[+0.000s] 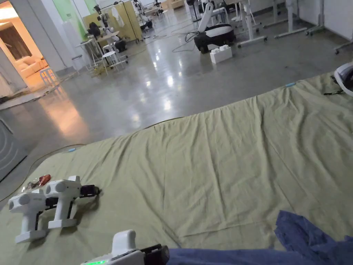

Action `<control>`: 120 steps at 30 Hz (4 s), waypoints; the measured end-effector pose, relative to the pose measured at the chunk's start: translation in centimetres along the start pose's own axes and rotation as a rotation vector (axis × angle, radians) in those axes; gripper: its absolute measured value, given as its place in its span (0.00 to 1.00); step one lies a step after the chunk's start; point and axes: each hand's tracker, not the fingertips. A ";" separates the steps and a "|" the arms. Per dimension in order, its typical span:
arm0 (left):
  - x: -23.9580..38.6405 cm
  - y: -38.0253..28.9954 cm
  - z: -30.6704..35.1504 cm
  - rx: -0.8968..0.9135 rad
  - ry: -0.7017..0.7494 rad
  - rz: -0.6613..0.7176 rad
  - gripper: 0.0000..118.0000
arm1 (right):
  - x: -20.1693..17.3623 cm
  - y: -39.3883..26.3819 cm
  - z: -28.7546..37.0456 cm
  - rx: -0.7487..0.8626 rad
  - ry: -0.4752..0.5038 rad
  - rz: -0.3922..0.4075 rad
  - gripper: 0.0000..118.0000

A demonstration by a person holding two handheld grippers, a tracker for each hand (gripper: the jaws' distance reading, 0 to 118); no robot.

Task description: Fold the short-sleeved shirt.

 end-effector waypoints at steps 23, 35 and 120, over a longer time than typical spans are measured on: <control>0.8 1.0 -10.9 -0.291 0.133 -0.031 0.07 | 3.4 2.0 -7.1 -0.213 0.011 -0.064 0.61; -0.1 1.5 -10.8 -0.307 0.098 0.013 0.07 | 8.2 1.7 -23.7 -0.495 0.061 -0.026 0.75; -2.2 28.5 35.3 0.843 0.237 0.084 0.05 | 0.9 47.3 -9.6 0.444 -0.178 0.086 0.06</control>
